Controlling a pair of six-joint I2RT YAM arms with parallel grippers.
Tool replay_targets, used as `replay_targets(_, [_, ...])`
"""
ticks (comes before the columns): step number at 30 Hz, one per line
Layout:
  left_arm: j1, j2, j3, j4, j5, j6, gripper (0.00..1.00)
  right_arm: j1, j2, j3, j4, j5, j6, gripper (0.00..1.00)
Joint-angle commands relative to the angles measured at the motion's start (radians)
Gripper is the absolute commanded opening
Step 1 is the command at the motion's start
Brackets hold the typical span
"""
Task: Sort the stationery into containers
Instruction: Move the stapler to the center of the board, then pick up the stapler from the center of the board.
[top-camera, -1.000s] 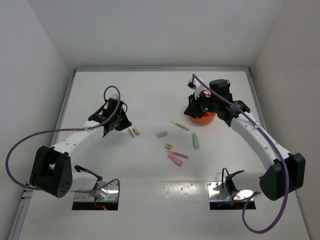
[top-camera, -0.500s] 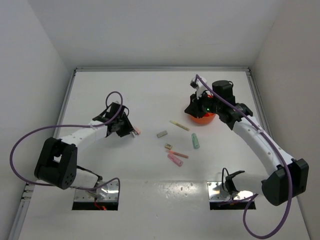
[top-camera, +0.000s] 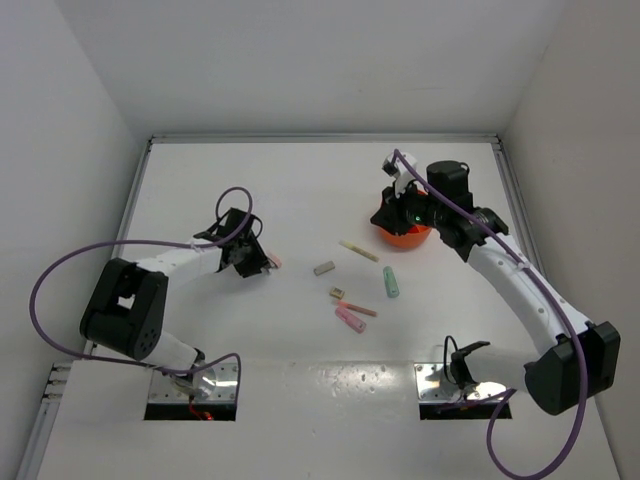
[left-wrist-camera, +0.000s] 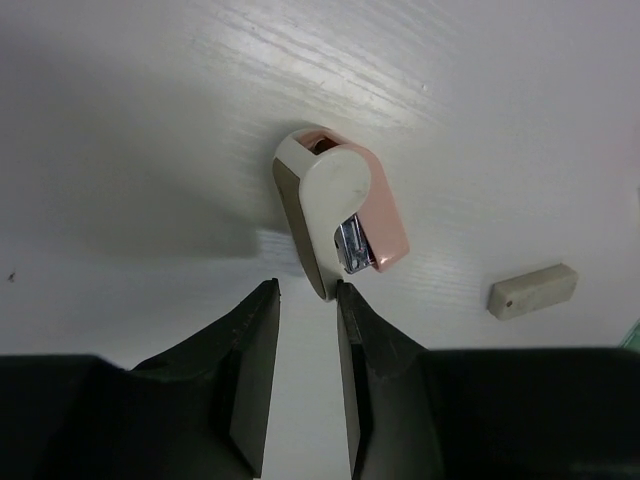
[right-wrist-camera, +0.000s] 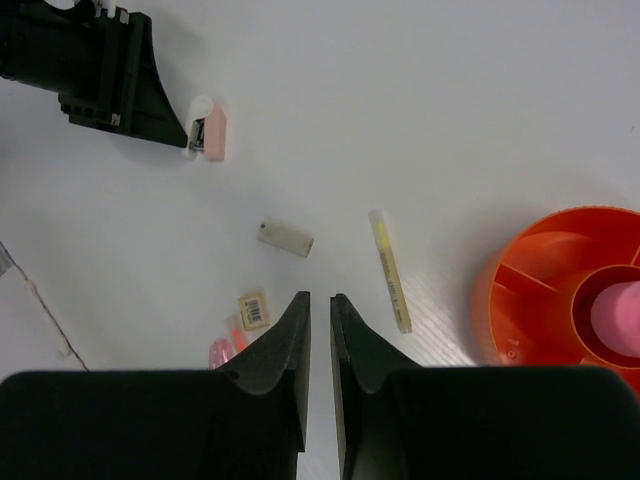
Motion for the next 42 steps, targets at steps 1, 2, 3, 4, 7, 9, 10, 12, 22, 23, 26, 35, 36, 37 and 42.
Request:
replay_targets(1, [0.009,0.032,0.017,0.042,-0.016,-0.009,0.34,-0.004,-0.032,-0.005,0.041,-0.001,0.0,0.15])
replay_targets(2, [0.009,0.032,0.017,0.042,-0.016,-0.009,0.34,-0.004,-0.032,-0.005,0.041,-0.001,0.0,0.15])
replay_targets(3, [0.009,0.043,0.026,0.051,-0.016,-0.009,0.33,-0.004,-0.032,-0.005,0.041,-0.001,0.0,0.15])
replay_targets(4, [0.009,0.043,0.026,0.051,-0.016,-0.009,0.32,-0.004,-0.032,-0.005,0.041,-0.001,0.0,0.15])
replay_targets(7, [0.0,0.054,0.026,0.051,-0.016,-0.009,0.3,-0.004,-0.032,-0.005,0.041,-0.001,0.0,0.15])
replay_targets(9, [0.0,0.054,0.026,0.051,-0.025,-0.018,0.3,-0.004,-0.032,-0.005,0.041,-0.001,0.0,0.15])
replay_targets(10, [0.0,0.054,0.026,0.051,-0.025,-0.018,0.3,-0.004,-0.032,-0.005,0.041,-0.001,0.0,0.15])
replay_targets(12, [0.0,0.043,0.026,0.051,-0.025,-0.018,0.3,-0.004,-0.032,-0.005,0.041,-0.01,0.0,0.15])
replay_targets(22, [-0.019,0.009,0.044,0.051,-0.014,-0.027,0.32,-0.004,-0.032,-0.005,0.041,-0.019,-0.009,0.15])
replay_targets(23, [-0.019,0.009,0.044,0.051,-0.014,-0.027,0.32,-0.004,-0.032,-0.005,0.041,-0.019,-0.009,0.15])
replay_targets(26, [-0.019,0.009,0.044,0.051,-0.014,-0.027,0.33,-0.004,-0.032,-0.005,0.041,-0.019,-0.018,0.15])
replay_targets(35, [-0.019,-0.026,0.063,0.06,-0.005,-0.027,0.33,-0.004,-0.023,-0.005,0.032,-0.029,-0.018,0.15])
replay_targets(36, [-0.019,-0.026,0.063,0.06,-0.005,-0.027,0.33,-0.004,-0.023,-0.005,0.032,-0.029,-0.018,0.15])
replay_targets(37, [-0.019,-0.026,0.072,0.06,-0.005,-0.027,0.33,-0.004,-0.023,-0.005,0.032,-0.029,-0.018,0.15])
replay_targets(42, [-0.019,-0.005,0.072,0.06,-0.005,-0.027,0.33,-0.004,-0.023,-0.005,0.032,-0.029,-0.018,0.16])
